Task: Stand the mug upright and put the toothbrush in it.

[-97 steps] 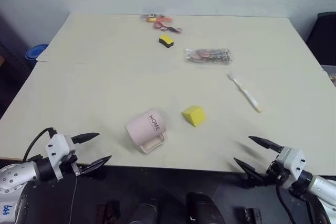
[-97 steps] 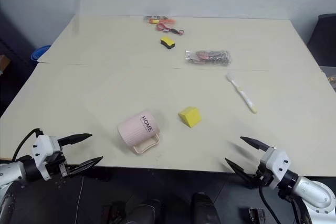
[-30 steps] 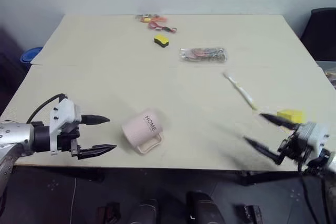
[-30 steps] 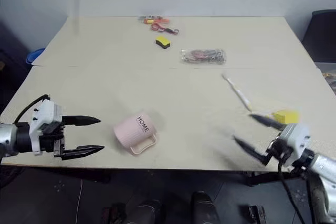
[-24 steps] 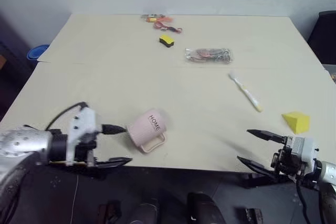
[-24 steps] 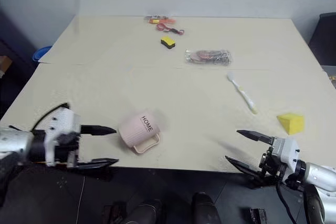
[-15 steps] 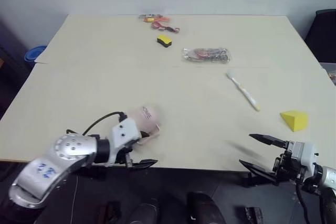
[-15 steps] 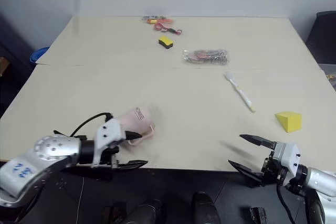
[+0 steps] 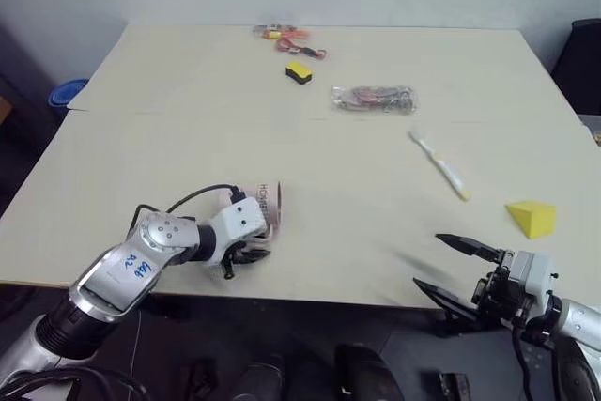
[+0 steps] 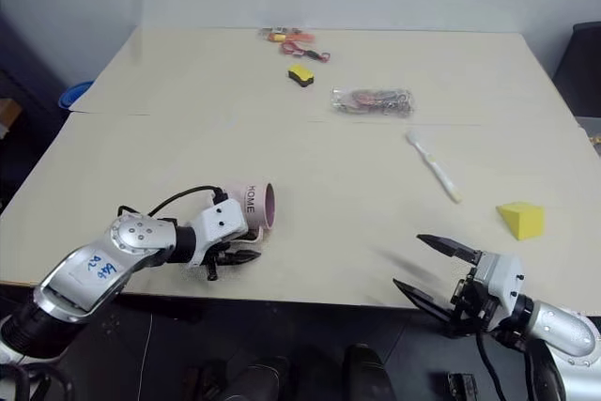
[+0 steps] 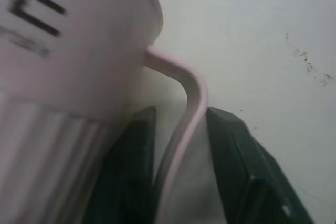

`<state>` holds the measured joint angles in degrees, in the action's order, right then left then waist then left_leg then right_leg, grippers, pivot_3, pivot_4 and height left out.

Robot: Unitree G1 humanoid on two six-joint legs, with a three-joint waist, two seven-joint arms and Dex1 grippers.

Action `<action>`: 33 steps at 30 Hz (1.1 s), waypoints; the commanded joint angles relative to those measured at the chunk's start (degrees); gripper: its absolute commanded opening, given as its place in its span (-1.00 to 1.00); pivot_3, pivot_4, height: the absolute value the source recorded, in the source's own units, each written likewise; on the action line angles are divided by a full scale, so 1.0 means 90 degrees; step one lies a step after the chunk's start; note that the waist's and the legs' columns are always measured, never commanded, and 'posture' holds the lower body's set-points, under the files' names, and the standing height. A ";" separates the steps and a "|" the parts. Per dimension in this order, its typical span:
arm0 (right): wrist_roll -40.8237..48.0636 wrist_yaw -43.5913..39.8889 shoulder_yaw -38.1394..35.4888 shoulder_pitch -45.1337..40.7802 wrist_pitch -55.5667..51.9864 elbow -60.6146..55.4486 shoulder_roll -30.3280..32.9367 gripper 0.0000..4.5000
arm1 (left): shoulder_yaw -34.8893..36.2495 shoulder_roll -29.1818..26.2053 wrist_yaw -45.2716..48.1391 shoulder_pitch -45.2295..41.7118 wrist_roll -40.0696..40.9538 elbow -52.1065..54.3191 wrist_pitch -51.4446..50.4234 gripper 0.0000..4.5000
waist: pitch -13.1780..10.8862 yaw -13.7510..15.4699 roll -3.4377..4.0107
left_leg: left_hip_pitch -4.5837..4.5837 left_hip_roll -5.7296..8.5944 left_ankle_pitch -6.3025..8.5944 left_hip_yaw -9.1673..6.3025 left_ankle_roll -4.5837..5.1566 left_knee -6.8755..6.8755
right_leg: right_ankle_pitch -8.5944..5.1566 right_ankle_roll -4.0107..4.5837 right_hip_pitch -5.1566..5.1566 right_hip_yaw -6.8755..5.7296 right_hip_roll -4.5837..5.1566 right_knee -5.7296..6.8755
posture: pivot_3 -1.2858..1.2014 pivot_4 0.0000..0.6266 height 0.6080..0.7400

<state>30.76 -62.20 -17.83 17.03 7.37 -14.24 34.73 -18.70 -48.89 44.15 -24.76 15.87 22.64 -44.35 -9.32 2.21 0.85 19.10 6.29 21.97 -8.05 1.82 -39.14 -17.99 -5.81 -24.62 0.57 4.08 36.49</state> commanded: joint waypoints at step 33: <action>-0.0195 0.0931 -0.1037 0.1364 0.1042 -0.0107 -0.0433 1.00 | 0.1352 0.3253 0.2955 0.0442 0.0710 -0.3896 0.4909 0.60 | 0.0027 -0.0068 -0.0002 | -0.0009 -0.0001 -0.0001 0.0011 -0.0001 -0.0020 | 0.0005 -0.0009 0.0000 0.0001 -0.0003 0.0024 | 0.03 -0.52 1.00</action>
<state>27.40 -53.45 -24.64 27.83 15.31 -15.03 31.35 -8.58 -18.27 70.90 -21.78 21.04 -15.46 0.98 -9.08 1.60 0.83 19.03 6.27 21.97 -7.97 1.81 -39.29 -17.95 -5.89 -24.62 0.58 4.06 36.68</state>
